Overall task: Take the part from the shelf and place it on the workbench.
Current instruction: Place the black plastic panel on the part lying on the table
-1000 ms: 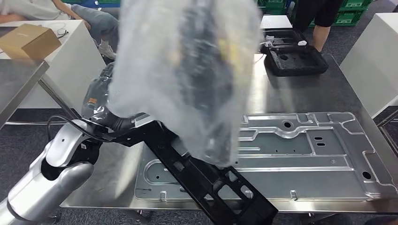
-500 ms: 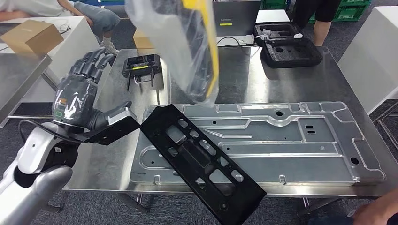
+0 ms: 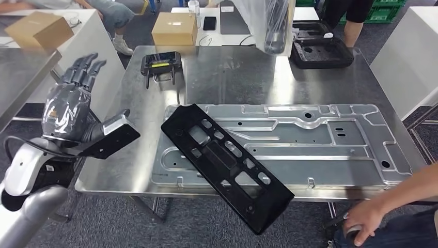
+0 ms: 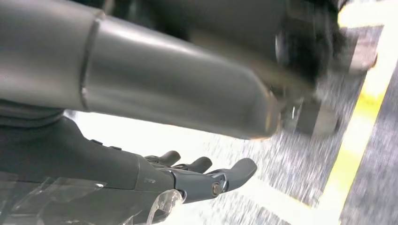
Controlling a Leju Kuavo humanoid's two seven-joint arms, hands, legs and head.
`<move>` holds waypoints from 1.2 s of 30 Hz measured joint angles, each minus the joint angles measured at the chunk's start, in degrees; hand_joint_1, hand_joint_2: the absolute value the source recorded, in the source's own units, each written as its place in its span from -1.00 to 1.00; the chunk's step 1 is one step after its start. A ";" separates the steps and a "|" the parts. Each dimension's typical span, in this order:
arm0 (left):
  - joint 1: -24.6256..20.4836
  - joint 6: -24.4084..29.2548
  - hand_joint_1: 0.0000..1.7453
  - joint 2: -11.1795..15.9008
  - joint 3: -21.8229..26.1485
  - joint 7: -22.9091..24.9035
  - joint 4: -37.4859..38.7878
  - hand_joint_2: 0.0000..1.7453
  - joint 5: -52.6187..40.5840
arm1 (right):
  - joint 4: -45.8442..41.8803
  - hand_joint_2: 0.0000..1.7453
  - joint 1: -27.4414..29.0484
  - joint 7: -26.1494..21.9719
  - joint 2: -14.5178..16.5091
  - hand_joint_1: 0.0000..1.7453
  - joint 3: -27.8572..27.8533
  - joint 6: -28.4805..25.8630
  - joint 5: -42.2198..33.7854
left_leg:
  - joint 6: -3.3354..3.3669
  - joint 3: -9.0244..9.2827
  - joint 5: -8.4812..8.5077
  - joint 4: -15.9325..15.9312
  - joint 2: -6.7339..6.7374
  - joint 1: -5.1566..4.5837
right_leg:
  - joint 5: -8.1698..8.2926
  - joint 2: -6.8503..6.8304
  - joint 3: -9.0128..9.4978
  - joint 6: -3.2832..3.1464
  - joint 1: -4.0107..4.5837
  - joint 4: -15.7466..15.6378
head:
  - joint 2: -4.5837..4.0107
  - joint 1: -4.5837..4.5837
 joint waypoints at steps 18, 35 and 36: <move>7.25 5.46 -1.00 7.37 9.85 2.56 -4.37 -1.00 5.80 | 0.01 -1.00 -2.60 0.86 -8.89 -1.00 -1.94 -3.67 -0.68 | -0.92 7.18 -4.82 -1.47 -0.07 -0.10 | 7.22 -0.02 -5.77 -0.57 -0.52 -2.12 | 0.00 -0.29; 21.63 10.81 -1.00 15.02 25.84 3.14 -6.83 -1.00 10.28 | -0.02 -1.00 -0.51 0.09 -11.22 -1.00 -3.42 -4.00 -1.41 | -2.01 -4.18 2.83 1.87 0.18 0.42 | -3.18 -0.10 4.39 -2.26 0.09 -1.22 | -0.01 -0.04; 21.98 10.81 -1.00 15.29 26.37 3.14 -6.88 -1.00 10.30 | -0.02 -1.00 -0.47 0.08 -11.20 -1.00 -3.43 -4.00 -1.45 | -2.39 -4.96 0.30 4.13 0.15 0.58 | -2.41 -0.27 3.64 -2.63 0.00 -1.25 | 0.00 -0.11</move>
